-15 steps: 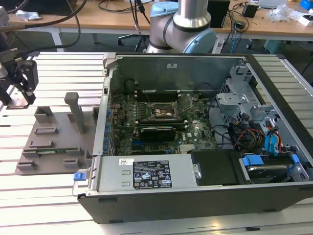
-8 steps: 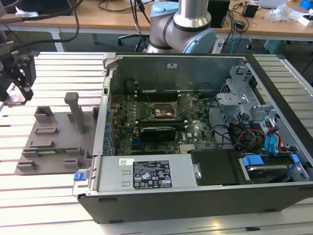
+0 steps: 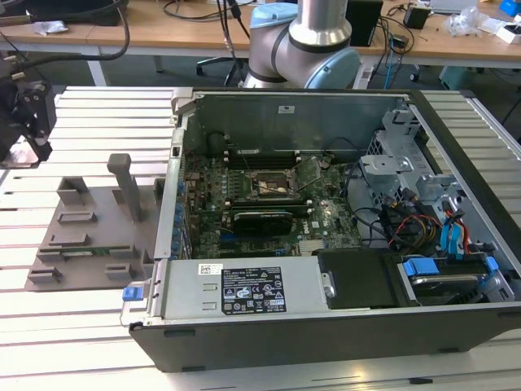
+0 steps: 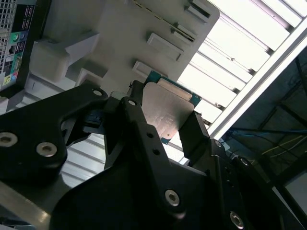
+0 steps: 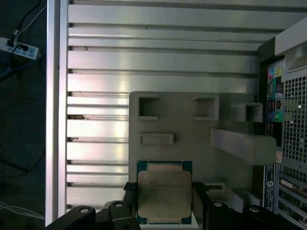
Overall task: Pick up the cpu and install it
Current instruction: 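Pick up the cpu and move it towards the insertion slot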
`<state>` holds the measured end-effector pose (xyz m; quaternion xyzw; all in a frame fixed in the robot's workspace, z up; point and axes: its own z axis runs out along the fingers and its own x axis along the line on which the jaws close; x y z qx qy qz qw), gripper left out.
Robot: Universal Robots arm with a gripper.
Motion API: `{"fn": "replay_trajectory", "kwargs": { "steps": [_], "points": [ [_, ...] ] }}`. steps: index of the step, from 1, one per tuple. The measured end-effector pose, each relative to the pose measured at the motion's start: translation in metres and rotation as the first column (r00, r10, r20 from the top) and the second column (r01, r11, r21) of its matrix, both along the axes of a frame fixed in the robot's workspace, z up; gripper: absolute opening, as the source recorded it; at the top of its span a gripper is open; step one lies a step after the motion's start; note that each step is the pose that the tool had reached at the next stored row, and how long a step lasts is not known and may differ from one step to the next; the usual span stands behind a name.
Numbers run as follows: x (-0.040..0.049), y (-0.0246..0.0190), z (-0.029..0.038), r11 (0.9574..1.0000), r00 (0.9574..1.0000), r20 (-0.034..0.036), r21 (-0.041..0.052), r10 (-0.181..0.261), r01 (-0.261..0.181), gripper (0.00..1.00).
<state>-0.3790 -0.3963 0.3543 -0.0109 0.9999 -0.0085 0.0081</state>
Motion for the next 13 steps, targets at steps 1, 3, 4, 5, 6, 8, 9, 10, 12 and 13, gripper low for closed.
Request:
{"fn": "replay_trajectory", "kwargs": {
  "steps": [1, 3, 4, 5, 6, 8, 9, 10, 12, 13],
  "points": [
    [0.0, 0.0, 0.0014, 1.0, 1.0, 0.0, 0.0, 0.0, 0.0, 0.55],
    [0.0001, 0.0, 0.0053, 1.0, 1.0, 0.0, 0.0002, 0.0, 0.0, 0.55],
    [0.0001, 0.0, 0.0064, 1.0, 1.0, 0.0, 0.0002, 0.0, 0.0, 0.55],
    [0.0001, 0.0, 0.0075, 1.0, 1.0, 0.0, 0.0003, 0.0, 0.0, 0.55],
    [0.0001, 0.0, 0.0084, 1.0, 1.0, 0.0, 0.0003, 0.0, 0.0, 0.55],
    [0.0002, 0.0, 0.0114, 1.0, 1.0, 0.0, 0.0002, 0.0, 0.0, 0.55],
    [0.0002, 0.0, 0.0136, 1.0, 1.0, 0.0, 0.0003, 0.0, 0.0, 0.55],
    [0.0002, 0.0, 0.0147, 1.0, 1.0, 0.0, 0.0003, 0.0, 0.0, 0.55],
    [0.0002, 0.0, 0.0172, 1.0, 1.0, 0.0, 0.0004, 0.0, 0.0, 0.55],
    [0.0002, 0.0, 0.0183, 1.0, 1.0, 0.0, 0.0004, 0.0, 0.0, 0.55]
  ]
}}
